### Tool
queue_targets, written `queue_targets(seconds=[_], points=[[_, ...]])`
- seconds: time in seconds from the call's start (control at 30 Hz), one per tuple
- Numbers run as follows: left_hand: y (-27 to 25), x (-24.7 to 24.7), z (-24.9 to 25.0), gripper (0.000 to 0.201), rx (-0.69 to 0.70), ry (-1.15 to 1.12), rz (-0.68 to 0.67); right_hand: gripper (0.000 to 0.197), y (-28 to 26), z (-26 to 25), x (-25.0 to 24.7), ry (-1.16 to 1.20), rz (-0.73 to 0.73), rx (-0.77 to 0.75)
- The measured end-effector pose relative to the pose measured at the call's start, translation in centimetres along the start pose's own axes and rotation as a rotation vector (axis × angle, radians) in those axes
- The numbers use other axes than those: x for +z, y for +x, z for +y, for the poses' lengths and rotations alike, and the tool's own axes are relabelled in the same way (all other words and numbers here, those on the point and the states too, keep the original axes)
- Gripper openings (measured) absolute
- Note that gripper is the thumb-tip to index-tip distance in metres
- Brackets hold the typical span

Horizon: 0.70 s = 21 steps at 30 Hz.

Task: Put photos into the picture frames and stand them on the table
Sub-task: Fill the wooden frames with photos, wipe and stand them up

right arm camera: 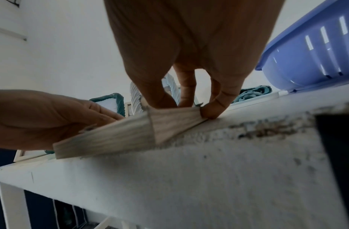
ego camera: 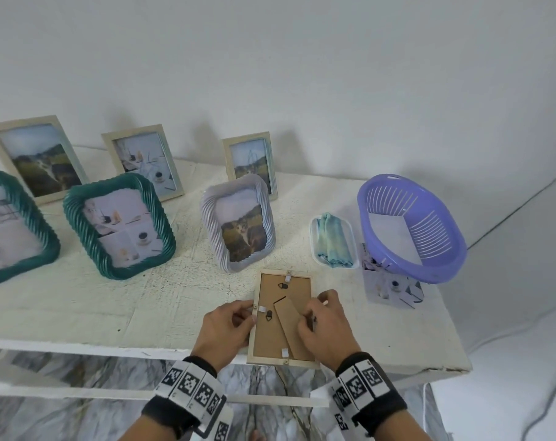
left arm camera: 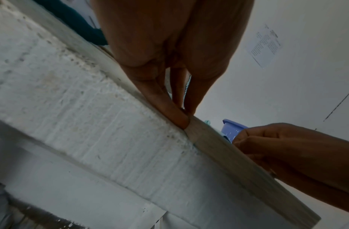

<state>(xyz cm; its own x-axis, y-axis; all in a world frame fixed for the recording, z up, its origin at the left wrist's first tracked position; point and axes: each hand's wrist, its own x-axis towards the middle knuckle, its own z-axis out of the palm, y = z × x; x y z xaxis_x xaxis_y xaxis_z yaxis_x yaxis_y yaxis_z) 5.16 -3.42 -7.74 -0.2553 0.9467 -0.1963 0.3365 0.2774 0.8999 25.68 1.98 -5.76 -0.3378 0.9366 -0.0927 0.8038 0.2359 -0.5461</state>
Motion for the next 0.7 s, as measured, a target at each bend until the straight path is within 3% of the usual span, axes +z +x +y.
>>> queue_targets(seconds=[0.17, 0.3, 0.43, 0.7], points=[[-0.2, 0.3, 0.1, 0.023, 0.043, 0.035, 0.026, 0.013, 0.6, 0.7, -0.7, 0.035, -0.082, 0.015], [-0.1, 0.3, -0.3, 0.023, 0.051, 0.041, 0.037, 0.007, 0.2, 0.7, -0.7, 0.135, -0.067, 0.029], [0.0, 0.4, -0.5, 0.025, 0.04, 0.037, 0.034, 0.009, 0.6, 0.0, -0.2, 0.092, -0.051, 0.085], [0.1, 0.4, -0.8, 0.025, 0.087, 0.077, 0.059, 0.027, 1.2, -0.6, -0.2, 0.013, -0.099, 0.083]])
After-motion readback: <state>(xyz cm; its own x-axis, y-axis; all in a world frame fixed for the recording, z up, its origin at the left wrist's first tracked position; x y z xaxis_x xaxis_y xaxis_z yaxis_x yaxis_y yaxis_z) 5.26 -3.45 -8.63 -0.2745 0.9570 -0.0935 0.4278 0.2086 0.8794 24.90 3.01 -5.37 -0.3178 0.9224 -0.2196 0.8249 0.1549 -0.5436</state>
